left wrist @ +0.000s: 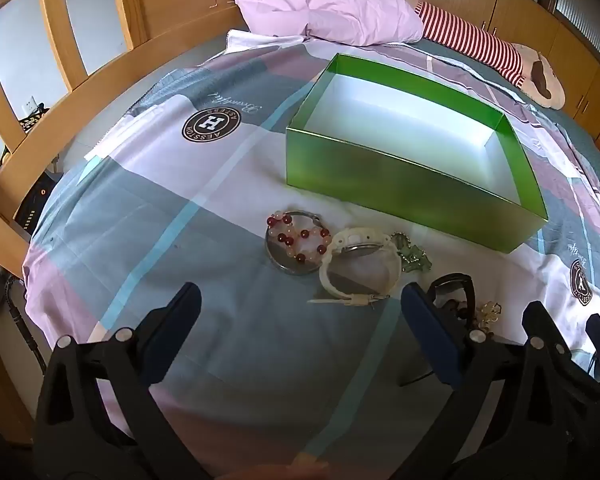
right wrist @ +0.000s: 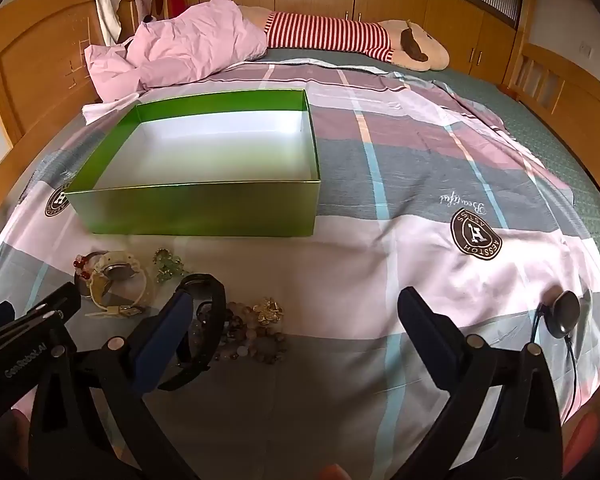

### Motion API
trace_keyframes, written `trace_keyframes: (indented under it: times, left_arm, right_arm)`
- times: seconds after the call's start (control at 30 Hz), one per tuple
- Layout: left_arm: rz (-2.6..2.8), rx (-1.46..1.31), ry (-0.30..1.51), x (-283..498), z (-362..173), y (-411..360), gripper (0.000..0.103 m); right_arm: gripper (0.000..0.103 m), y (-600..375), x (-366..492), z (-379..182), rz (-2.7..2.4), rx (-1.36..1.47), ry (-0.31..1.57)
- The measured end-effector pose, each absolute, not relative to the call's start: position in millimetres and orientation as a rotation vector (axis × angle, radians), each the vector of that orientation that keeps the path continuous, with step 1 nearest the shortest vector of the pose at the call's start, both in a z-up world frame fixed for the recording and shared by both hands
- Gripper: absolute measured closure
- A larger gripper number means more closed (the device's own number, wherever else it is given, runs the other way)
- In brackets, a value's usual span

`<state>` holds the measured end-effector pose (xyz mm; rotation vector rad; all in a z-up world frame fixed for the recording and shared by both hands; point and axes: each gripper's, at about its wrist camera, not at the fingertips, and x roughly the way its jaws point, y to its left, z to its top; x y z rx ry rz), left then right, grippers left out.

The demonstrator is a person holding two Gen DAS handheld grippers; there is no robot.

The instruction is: Organize jewelry

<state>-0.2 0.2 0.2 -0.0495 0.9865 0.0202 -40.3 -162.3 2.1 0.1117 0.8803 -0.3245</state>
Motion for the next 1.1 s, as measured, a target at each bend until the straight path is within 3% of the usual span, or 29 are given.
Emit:
trace_keyframes:
  times: [1.1]
  left_arm:
    - [0.027,-0.031,1.005,2,-4,1,0.004]
  right_arm:
    - [0.003,-157,-47,6,-0.308,0.106,0.856]
